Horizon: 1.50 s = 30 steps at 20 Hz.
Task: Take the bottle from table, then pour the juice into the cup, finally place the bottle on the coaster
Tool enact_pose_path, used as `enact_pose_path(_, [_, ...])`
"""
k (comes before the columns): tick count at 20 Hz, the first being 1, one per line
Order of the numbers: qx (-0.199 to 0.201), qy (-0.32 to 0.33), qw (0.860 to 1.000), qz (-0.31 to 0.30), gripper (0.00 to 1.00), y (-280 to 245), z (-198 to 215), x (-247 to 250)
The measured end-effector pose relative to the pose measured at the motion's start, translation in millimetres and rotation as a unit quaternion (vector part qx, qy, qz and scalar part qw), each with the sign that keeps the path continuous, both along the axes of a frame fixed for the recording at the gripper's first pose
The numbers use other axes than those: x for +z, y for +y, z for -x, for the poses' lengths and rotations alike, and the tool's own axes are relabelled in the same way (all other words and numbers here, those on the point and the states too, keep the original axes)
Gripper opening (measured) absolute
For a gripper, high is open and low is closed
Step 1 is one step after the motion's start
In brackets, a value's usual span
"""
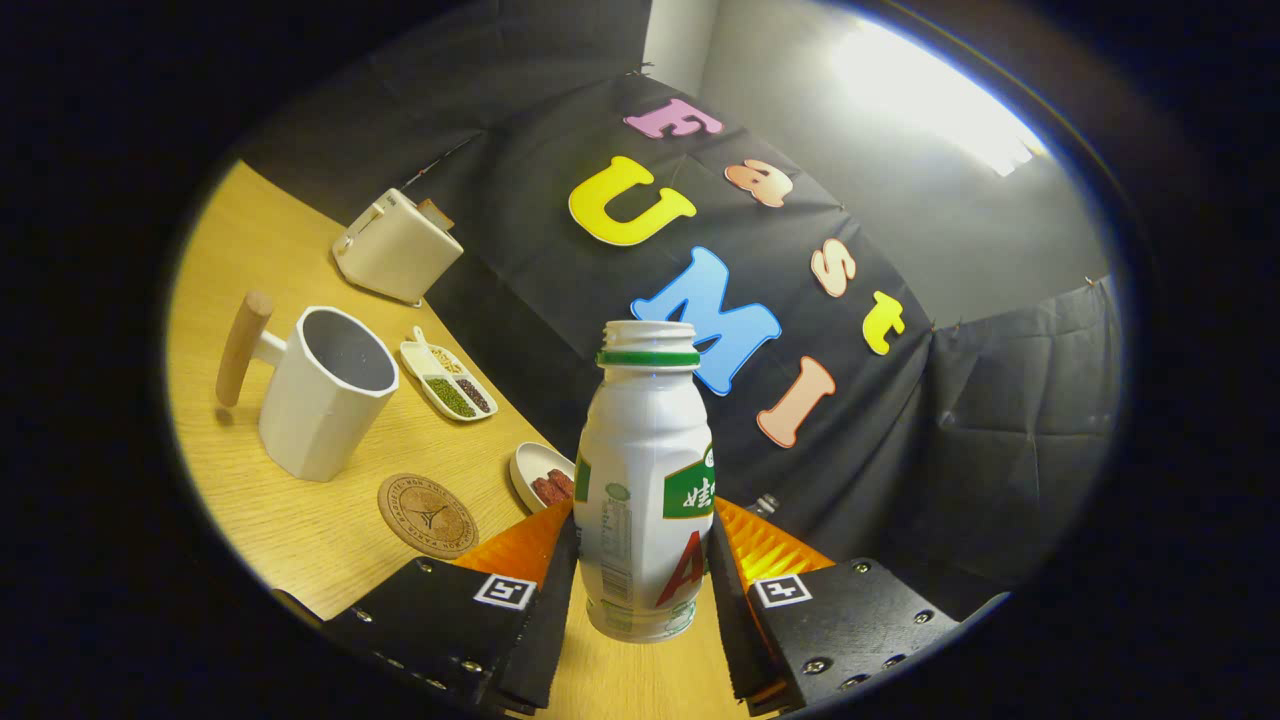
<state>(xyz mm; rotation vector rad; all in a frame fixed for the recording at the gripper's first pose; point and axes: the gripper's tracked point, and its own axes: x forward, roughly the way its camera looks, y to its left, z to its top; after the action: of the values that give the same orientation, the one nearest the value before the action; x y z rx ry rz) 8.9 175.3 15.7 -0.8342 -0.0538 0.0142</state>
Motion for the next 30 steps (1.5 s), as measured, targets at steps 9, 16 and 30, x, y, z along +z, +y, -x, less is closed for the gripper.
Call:
enact_pose_path(9, [0.001,-0.025,0.994,0.109,0.65,16.7,-8.9,10.2])
enact_pose_path(16, [0.000,-0.046,0.977,0.208,0.64,33.3,-11.2,16.4])
enact_pose_path(30, [0.014,-0.071,0.944,0.322,0.64,57.1,-13.8,18.2])
